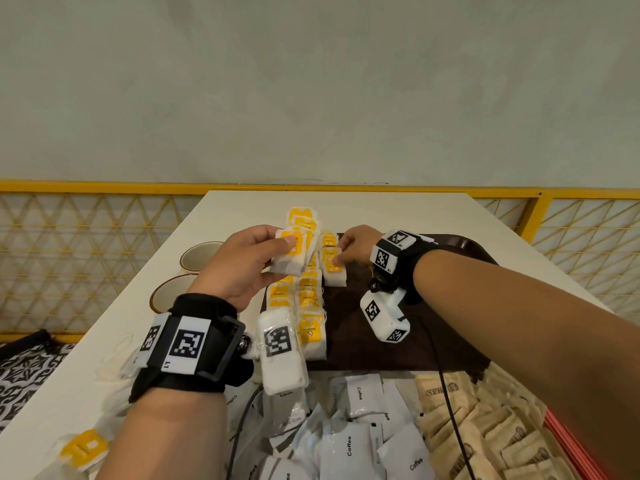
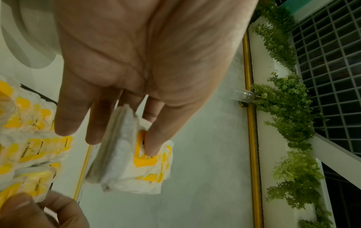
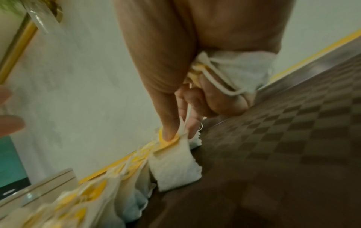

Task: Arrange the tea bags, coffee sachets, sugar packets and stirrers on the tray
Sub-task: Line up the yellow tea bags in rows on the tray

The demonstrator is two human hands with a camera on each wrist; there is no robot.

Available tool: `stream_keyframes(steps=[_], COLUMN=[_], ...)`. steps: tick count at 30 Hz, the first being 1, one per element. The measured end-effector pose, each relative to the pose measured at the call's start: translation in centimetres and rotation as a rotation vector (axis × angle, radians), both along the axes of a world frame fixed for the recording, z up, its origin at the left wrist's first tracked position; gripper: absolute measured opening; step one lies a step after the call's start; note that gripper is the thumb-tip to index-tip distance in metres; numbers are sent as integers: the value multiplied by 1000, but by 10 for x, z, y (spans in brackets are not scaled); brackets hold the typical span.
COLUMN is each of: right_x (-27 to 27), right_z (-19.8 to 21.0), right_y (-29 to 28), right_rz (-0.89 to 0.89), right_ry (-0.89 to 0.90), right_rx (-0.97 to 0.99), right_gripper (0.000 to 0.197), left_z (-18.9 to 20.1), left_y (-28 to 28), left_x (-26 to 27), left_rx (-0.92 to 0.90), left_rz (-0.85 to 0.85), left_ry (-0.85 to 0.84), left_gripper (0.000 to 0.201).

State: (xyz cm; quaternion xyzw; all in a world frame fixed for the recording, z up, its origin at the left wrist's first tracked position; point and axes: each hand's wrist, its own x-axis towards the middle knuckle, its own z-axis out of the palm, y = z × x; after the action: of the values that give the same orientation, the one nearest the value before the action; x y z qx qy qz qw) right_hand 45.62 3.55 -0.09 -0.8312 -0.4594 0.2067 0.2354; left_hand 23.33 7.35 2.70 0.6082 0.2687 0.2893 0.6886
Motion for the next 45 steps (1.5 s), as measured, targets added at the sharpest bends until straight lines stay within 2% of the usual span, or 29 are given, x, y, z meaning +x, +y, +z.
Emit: stream_keyframes(steps=[6,11,15,18,22,24,26,30,35,39,43,45], right_x=[4,0,18,25,23,20,20,24,21,27,22,18], right_z=[0,-4,0,-5,-12,-11,-10,-9,1,-4,-8,-9], right_y=[-13,-6,-1,4,13,17,20,20,19,22,28,32], right_rz=[24,26,-129,-140,-189,-152,-118,-57,29,-100,-60,-72], right_ry=[22,-5,18,24,137,111,76,171,78,85,-10,11], right_rx=[-153,-135,-39,7,59,15,-25,-4,-125,-54,-94,-62], right_gripper=[23,16,7,3,22,32,35,44,49,39,34,21], left_z=[-1,-1,-1,-2,-4,-5,-6,-7,-6,-6,-5,-5], left_y=[1,1,3,4,6,6,6,5,4,4,3,4], left_x=[0,1,0,-1,0,1,1,3,2,2,2,2], left_rx=[3,8,3,-2,-4,-2,-1,4,9,8,11,11], left_rz=[-2,-14,-11,-14,-14,-11,-13,-23,-28,-19,-14,-15], left_ry=[-2,7,9,10,9,13,18,15,11,16,11,11], left_gripper=[9,7,7,6,6,5,5,6,8,7,7,7])
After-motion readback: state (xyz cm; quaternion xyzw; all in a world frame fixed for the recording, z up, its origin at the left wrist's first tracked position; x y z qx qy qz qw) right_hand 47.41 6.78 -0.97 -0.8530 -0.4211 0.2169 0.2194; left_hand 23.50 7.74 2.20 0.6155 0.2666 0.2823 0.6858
